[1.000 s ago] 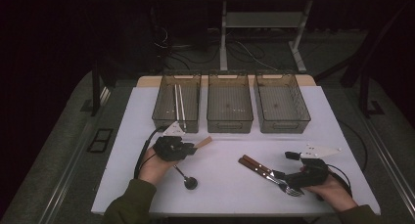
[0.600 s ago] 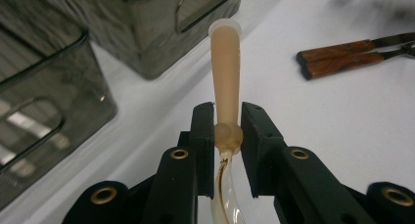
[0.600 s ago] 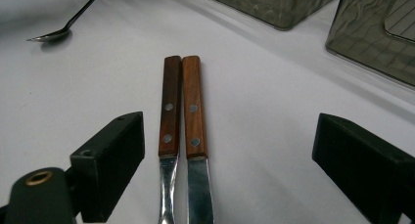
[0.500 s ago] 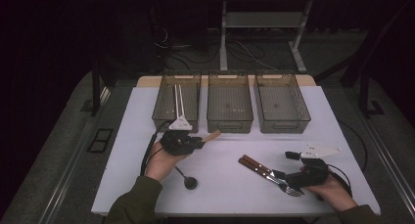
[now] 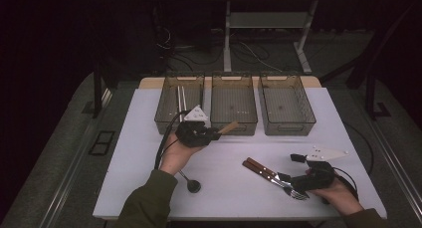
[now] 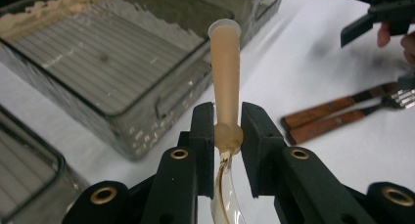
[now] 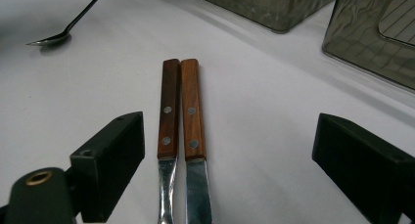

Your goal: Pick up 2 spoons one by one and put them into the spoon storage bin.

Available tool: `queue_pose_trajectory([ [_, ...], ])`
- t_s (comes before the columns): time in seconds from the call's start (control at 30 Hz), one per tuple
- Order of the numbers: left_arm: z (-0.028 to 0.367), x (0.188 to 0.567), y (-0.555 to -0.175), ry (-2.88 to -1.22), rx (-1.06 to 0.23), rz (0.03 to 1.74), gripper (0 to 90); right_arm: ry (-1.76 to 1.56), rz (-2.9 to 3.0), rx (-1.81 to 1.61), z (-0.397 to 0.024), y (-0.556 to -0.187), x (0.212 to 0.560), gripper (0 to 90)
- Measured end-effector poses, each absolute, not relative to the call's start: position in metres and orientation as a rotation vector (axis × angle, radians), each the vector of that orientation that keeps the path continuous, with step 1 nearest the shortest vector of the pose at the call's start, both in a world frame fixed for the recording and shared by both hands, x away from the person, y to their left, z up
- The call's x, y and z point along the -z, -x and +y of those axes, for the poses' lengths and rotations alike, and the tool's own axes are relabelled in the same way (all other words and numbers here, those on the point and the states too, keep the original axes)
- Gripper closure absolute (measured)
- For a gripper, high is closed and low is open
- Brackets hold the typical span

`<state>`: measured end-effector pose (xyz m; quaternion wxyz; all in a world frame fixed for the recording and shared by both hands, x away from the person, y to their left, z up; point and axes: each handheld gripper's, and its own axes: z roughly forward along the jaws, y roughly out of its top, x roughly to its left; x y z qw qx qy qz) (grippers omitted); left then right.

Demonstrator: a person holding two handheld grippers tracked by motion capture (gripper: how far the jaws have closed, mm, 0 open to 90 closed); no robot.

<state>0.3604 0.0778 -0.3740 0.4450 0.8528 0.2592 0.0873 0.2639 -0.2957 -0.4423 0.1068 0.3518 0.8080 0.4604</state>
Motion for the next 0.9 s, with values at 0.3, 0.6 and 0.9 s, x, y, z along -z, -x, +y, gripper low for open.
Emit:
queue_pose_trajectory([
  [0.3,0.067,0.359,-0.383,-2.089,-0.23,0.651,75.5,-1.041,2.375,-1.357,-0.296,-0.264,0.442,12.0],
  [0.6,0.053,0.348,-0.413,-2.094,-0.248,0.69,75.5,-1.041,2.368,-1.36,-0.297,-0.264,0.441,12.0],
  [0.9,0.025,0.353,-0.443,-2.127,-0.257,0.723,75.4,-1.034,2.37,-1.366,-0.297,-0.263,0.441,12.0],
])
